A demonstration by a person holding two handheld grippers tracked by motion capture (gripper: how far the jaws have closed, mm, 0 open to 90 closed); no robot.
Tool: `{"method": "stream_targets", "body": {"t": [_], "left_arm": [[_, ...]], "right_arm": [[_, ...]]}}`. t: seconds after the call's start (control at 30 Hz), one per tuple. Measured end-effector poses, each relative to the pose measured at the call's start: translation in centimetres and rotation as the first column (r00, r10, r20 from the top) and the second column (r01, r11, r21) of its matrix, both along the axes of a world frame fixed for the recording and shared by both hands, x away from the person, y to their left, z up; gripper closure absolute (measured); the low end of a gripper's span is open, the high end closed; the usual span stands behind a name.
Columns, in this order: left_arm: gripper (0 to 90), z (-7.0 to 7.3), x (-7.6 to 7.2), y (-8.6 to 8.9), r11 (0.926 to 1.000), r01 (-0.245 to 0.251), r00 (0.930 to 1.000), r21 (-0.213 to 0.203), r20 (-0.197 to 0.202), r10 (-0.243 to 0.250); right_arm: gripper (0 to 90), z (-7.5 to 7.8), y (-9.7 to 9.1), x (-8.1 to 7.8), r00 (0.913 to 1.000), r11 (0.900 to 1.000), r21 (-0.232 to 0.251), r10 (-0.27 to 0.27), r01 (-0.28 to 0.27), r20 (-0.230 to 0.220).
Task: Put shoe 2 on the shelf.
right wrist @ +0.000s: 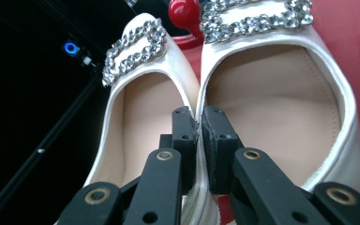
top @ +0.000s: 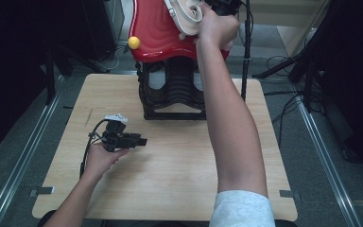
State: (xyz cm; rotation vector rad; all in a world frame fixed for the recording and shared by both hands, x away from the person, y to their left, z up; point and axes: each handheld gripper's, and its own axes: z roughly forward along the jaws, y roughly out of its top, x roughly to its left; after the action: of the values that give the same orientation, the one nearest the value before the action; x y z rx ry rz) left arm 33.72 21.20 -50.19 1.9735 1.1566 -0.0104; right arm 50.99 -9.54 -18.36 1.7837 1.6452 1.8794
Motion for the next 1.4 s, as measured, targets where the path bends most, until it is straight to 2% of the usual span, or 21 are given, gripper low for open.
{"method": "stream_targets", "body": {"t": [0.1,0.3,0.37,0.4,0.47,0.63,0.7,0.9,1.03,1.2,1.4], "left_arm": [[53.1,0.0,0.0,0.0,1.0000,-0.001,1.0000,-0.003,0.005,0.001],[53.1,0.0,0.0,0.1,1.0000,0.000,1.0000,0.003,0.004,0.000],[53.0,0.0,0.0,0.1,1.0000,0.003,1.0000,-0.002,0.001,-0.003],[53.0,0.0,0.0,0.0,1.0000,0.002,1.0000,-0.003,0.004,-0.002],[53.0,0.0,0.0,0.0,0.9999,0.010,0.9999,-0.003,0.005,-0.010],[53.0,0.0,0.0,-0.1,0.9999,0.011,0.9999,0.004,0.005,-0.011],[53.0,0.0,0.0,-0.1,0.9999,0.010,0.9999,0.009,0.004,-0.010],[52.9,0.0,0.0,-0.1,0.9999,0.009,1.0000,0.012,0.003,-0.009],[52.9,-0.1,0.0,-0.1,0.9997,0.009,0.9999,0.022,0.006,-0.009],[52.8,-0.1,0.0,0.0,0.9997,0.006,1.0000,0.024,0.006,-0.006],[52.8,-0.1,0.0,-0.1,0.9996,0.010,0.9999,0.026,0.007,-0.010]], "right_arm": [[85.1,-0.3,0.6,0.2,0.9997,1.0000,-0.002,-0.008,0.008,-0.022],[83.1,-0.6,2.0,0.3,0.9989,0.9989,-0.044,-0.021,0.019,-0.042],[81.6,-0.5,2.3,0.2,0.9997,0.9962,-0.086,-0.019,0.017,-0.018],[80.8,-0.5,2.4,0.2,0.9996,0.9950,-0.099,-0.018,0.016,-0.021],[76.9,-0.4,2.4,0.2,0.9999,0.9955,-0.095,-0.006,0.005,-0.014],[72.8,-0.2,1.9,0.0,0.9998,0.9944,-0.105,0.014,-0.012,0.014],[71.4,0.1,1.6,-0.1,0.9996,0.9954,-0.094,0.021,-0.019,0.021],[68.8,0.9,0.8,-0.7,0.9981,0.9886,-0.148,0.034,-0.026,0.051],[67.4,1.3,-0.1,-1.0,0.9974,0.9880,-0.151,0.040,-0.031,0.060],[65.7,1.7,-1.2,-1.5,0.9955,0.9812,-0.191,0.044,-0.028,0.083],[59.0,1.8,-3.1,-2.0,0.9924,0.9780,-0.205,0.063,-0.040,0.106]]}}
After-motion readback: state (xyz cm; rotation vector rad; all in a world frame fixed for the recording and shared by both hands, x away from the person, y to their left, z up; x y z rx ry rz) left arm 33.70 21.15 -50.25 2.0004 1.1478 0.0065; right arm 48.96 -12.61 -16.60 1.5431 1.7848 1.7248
